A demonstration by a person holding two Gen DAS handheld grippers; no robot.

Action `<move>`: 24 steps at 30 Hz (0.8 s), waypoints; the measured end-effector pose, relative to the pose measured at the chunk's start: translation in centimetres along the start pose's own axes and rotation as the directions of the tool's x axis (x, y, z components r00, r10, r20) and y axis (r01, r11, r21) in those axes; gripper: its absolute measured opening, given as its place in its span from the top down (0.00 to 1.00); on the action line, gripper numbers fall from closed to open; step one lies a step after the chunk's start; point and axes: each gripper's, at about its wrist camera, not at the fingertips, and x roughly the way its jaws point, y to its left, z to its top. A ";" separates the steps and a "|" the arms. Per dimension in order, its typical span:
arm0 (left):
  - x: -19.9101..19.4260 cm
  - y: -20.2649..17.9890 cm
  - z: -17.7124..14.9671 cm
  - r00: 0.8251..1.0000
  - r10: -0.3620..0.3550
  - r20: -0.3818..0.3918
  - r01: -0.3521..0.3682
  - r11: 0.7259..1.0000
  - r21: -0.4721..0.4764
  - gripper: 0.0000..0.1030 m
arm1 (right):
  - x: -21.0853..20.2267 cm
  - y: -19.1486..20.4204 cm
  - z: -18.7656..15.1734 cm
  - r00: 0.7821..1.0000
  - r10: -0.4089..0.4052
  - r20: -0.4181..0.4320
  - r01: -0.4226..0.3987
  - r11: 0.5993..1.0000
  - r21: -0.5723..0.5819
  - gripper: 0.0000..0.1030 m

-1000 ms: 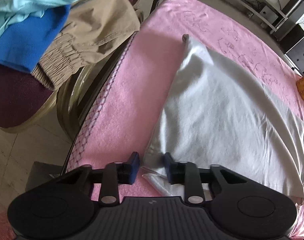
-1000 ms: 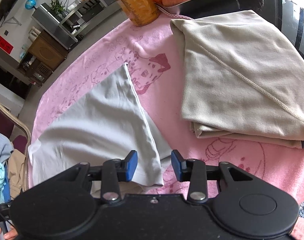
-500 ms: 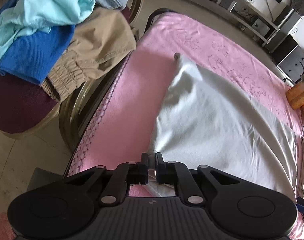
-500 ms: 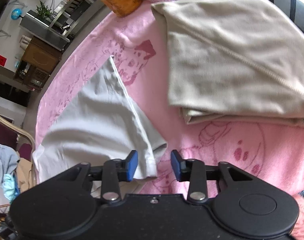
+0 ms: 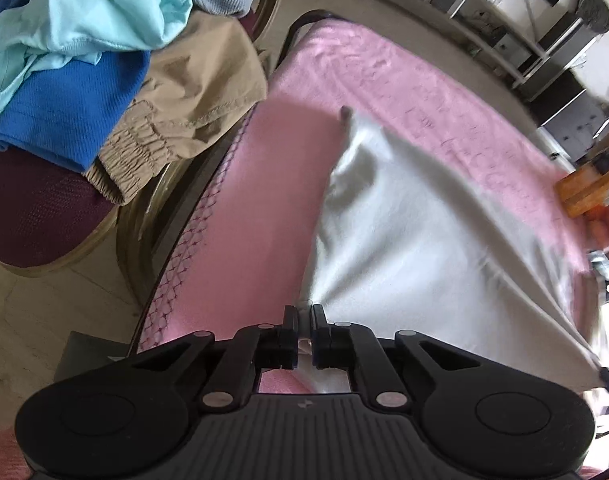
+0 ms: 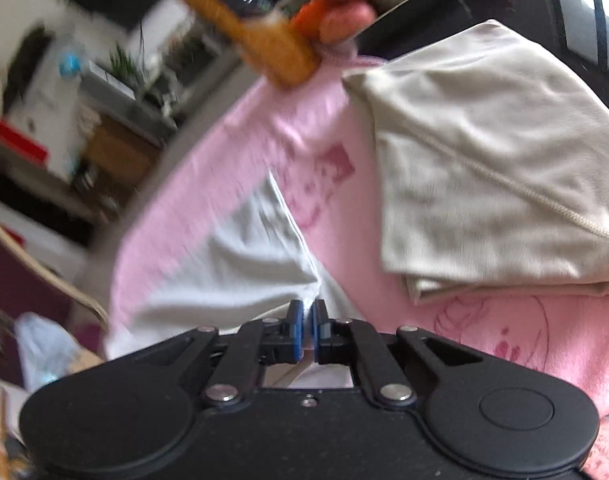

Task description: Fold clothes

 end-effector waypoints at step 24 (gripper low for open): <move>-2.2 -3.4 -0.1 0.970 0.182 0.162 -0.214 0.954 0.211 0.83 | 1.8 4.3 -0.9 0.977 -0.211 -0.032 0.192 0.936 -0.296 0.80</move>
